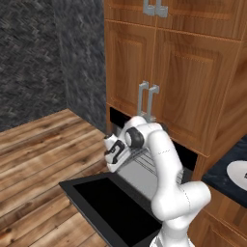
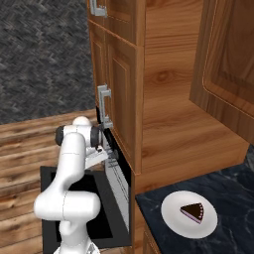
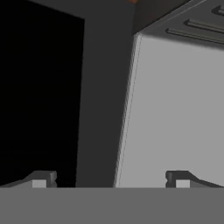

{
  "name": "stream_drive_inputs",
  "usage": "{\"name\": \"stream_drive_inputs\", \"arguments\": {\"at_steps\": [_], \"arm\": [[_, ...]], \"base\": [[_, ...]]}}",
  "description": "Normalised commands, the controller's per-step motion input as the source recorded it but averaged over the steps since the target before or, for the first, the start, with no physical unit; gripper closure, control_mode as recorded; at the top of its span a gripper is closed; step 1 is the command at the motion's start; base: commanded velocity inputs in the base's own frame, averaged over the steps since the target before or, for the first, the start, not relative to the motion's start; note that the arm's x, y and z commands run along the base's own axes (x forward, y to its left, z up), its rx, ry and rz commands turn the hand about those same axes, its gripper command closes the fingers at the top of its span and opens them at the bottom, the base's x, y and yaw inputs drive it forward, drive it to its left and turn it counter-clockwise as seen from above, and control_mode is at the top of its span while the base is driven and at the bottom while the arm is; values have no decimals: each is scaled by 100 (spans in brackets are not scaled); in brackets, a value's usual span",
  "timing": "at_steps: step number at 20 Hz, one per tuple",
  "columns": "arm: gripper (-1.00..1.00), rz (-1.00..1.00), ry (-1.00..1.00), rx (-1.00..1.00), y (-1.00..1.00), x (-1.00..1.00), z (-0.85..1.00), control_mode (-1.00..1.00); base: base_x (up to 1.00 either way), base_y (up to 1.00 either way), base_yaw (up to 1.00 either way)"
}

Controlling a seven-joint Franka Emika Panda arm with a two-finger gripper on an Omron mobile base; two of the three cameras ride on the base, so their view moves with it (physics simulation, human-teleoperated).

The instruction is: Take the baked cake out of the oven and place it on the plate for cooling. Then close the oven door.

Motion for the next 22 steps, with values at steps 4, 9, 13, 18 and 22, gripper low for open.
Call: {"name": "stream_drive_inputs", "arguments": {"at_steps": [4,9,13,18,22], "arm": [[-100,1,0,2,44,-91,75,-100],[-100,1,0,1,54,-98,78,-100],[-100,1,-3,0,58,-100,52,-100],[-100,0,-8,0,56,-100,28,-100],[-100,0,-8,0,56,-100,34,-100]], "base": [[0,0,0],[0,0,0],[0,0,0],[0,0,0],[0,0,0]]}}
